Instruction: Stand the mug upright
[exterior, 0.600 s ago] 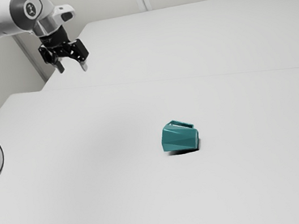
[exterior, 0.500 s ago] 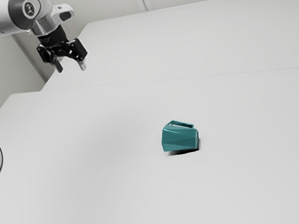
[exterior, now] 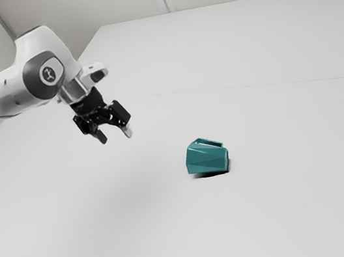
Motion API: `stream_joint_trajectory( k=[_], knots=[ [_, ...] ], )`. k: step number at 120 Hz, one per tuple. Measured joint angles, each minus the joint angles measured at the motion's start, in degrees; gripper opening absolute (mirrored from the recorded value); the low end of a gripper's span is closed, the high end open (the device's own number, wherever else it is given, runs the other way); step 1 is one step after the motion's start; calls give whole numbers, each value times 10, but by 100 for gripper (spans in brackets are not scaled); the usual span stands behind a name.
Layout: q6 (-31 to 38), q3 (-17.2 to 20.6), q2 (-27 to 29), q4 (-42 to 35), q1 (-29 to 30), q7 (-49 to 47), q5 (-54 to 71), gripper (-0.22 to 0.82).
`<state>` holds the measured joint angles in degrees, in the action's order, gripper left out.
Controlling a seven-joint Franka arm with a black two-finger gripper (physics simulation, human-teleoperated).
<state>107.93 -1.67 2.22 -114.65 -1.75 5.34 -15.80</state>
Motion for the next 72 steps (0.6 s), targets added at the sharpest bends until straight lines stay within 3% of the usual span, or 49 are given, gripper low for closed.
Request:
stream_joint_trajectory(
  k=[53,72],
  knots=[
    [46,-5,-43,-80,34,95,-213,60],
    [51,-5,-63,-84,21,139,-264,60]
  ],
)
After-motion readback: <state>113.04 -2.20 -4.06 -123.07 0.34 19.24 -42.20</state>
